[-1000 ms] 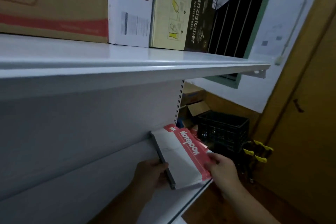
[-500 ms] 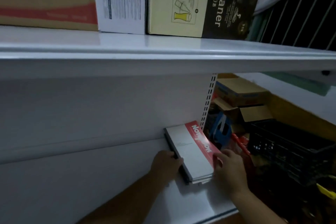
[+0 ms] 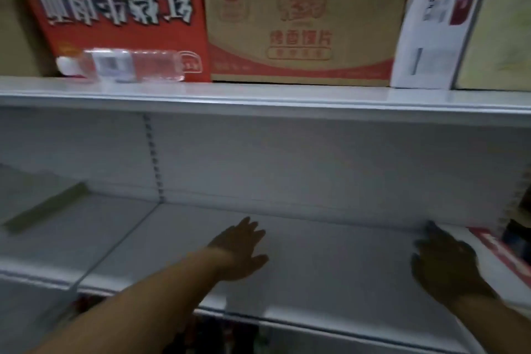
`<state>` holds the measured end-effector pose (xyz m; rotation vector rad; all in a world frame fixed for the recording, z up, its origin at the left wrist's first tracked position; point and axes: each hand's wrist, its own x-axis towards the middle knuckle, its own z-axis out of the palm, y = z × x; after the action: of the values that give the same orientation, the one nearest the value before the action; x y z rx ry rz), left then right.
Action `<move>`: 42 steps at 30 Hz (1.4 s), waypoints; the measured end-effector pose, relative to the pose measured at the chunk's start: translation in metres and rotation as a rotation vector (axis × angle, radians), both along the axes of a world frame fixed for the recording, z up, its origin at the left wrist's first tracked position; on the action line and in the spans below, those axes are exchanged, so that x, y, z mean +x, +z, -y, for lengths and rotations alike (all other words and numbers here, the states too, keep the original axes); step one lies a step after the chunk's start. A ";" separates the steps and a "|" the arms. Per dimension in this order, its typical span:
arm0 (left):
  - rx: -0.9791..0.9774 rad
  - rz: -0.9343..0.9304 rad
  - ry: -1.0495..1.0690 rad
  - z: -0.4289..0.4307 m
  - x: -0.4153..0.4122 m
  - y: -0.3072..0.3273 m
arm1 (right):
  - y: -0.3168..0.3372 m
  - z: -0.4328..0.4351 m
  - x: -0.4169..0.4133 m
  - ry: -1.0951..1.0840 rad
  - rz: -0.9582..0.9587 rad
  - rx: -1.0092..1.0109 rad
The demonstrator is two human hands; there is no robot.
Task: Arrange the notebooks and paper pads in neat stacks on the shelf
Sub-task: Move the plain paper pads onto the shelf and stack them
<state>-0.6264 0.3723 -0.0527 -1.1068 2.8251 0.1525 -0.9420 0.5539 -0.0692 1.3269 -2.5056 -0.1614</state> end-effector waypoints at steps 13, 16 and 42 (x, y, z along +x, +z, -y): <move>-0.082 -0.084 0.352 0.050 0.308 0.002 | 0.012 0.162 0.425 0.844 0.497 0.202; -0.075 -0.095 0.419 0.065 0.352 -0.010 | 0.007 0.194 0.462 0.873 0.604 0.173; -0.015 -0.333 0.481 0.290 0.575 0.008 | -0.023 0.489 0.680 0.319 1.210 -0.009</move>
<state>-0.0515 0.0820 -0.0451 -1.9071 2.7600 0.3854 -0.2622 0.0651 -0.0926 2.2310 -3.0124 1.0082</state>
